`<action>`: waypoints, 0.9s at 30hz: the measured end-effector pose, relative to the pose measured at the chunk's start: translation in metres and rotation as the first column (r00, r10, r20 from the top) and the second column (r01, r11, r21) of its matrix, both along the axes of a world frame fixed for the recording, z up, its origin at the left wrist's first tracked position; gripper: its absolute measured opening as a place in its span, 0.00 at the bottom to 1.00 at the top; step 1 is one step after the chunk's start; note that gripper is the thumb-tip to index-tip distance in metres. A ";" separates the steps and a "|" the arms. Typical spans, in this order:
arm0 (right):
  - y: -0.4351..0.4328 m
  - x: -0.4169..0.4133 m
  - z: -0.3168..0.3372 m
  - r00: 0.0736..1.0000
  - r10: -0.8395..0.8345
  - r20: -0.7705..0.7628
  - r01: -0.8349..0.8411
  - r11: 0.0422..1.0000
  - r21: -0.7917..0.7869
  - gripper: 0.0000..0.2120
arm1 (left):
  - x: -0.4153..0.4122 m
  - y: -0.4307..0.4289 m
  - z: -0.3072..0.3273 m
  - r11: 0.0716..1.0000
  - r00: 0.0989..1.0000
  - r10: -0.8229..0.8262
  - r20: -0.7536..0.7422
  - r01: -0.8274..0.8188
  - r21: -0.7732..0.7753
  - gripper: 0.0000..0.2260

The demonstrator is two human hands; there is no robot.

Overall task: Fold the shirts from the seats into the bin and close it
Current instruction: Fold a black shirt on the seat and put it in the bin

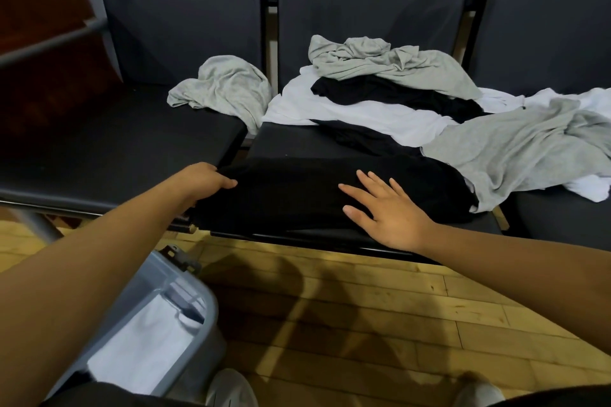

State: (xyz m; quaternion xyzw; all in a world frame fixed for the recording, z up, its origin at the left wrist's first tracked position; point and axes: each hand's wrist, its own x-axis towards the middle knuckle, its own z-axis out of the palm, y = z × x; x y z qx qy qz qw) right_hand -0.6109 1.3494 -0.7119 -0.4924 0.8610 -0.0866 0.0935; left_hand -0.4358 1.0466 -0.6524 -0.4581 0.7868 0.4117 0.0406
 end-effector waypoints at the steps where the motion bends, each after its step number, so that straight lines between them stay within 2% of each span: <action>1: -0.001 0.000 0.002 0.999 0.042 0.000 -0.042 0.999 0.002 0.30 | 0.005 -0.002 0.004 0.999 1.000 0.018 -0.005 -0.018 0.050 0.16; 6: -0.031 0.009 0.002 0.997 0.071 0.002 -0.071 0.996 0.062 0.32 | 0.035 -0.010 0.019 0.943 0.987 0.158 0.005 -0.153 0.296 0.13; 10: -0.066 0.028 0.004 0.997 0.073 0.028 -0.075 0.995 0.065 0.32 | 0.046 -0.009 0.036 0.877 0.933 0.323 -0.159 -0.231 0.422 0.05; 13: -0.091 0.047 0.004 0.995 0.073 0.062 -0.077 0.995 0.063 0.33 | 0.047 -0.010 0.049 0.829 0.856 0.425 -0.295 -0.237 0.507 0.06; 15: -0.103 0.060 0.008 0.986 0.070 0.148 -0.075 0.997 0.024 0.33 | 0.044 -0.011 0.056 0.829 0.813 0.444 -0.377 -0.213 0.518 0.05; 17: -0.109 0.067 0.017 0.941 0.056 0.333 -0.028 0.996 -0.088 0.30 | 0.036 -0.006 0.063 0.845 0.797 0.418 -0.436 -0.165 0.508 0.05; 19: -0.110 0.067 0.025 0.856 0.042 0.515 0.097 0.966 -0.240 0.26 | 0.020 0.004 0.070 0.868 0.808 0.356 -0.468 -0.100 0.487 0.07; 21: -0.105 0.059 0.035 0.727 0.007 0.687 0.316 0.884 -0.344 0.21 | -0.003 0.020 0.074 0.886 0.817 0.283 -0.502 -0.023 0.462 0.11; 24: -0.085 0.033 0.051 0.342 0.040 0.939 0.642 0.720 -0.265 0.23 | -0.043 0.053 0.077 0.901 0.850 0.164 -0.500 0.077 0.427 0.16; 27: -0.056 0.003 0.059 0.080 0.109 0.991 0.771 0.623 -0.131 0.31 | -0.078 0.091 0.069 0.898 0.866 0.036 -0.499 0.191 0.397 0.14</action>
